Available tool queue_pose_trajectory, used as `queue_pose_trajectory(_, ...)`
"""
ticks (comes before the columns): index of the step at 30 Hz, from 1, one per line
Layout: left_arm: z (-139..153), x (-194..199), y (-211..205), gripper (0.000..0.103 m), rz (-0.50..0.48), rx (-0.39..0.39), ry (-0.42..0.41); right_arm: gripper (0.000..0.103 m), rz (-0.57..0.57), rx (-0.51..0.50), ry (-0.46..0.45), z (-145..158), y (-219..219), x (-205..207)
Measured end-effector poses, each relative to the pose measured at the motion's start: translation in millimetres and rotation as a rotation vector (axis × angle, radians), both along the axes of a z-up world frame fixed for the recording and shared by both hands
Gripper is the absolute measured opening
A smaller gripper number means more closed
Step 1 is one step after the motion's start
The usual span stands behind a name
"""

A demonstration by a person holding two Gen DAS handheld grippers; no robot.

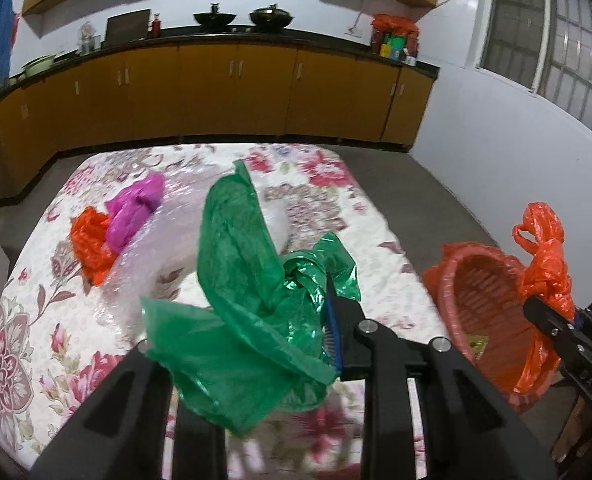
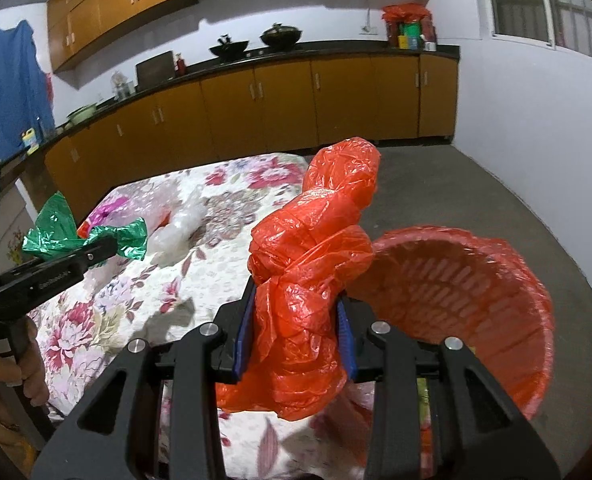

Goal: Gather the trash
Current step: 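Carry the red bag and green bag over the red basket with both tools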

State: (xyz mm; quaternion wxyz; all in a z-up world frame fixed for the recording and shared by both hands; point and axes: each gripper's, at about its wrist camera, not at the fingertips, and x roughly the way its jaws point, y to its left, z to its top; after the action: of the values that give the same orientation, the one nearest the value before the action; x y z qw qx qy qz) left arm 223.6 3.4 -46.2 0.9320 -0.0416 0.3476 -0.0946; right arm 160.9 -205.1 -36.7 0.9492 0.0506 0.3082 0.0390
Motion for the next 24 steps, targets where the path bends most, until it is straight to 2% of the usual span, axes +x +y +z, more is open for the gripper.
queue_pose_trajectory(12,18.8,-14.9,-85.8,0.027,-0.184,-0.031,-0.019,0.036,-0.143,0.034,-0.017,6.8,-64.8,-23.0)
queue_pose_trajectory(24,19.0,-18.7,-162.8,0.027,-0.336,-0.045,-0.002,0.036,-0.228,0.042,-0.042,14.3,-112.1,-35.9)
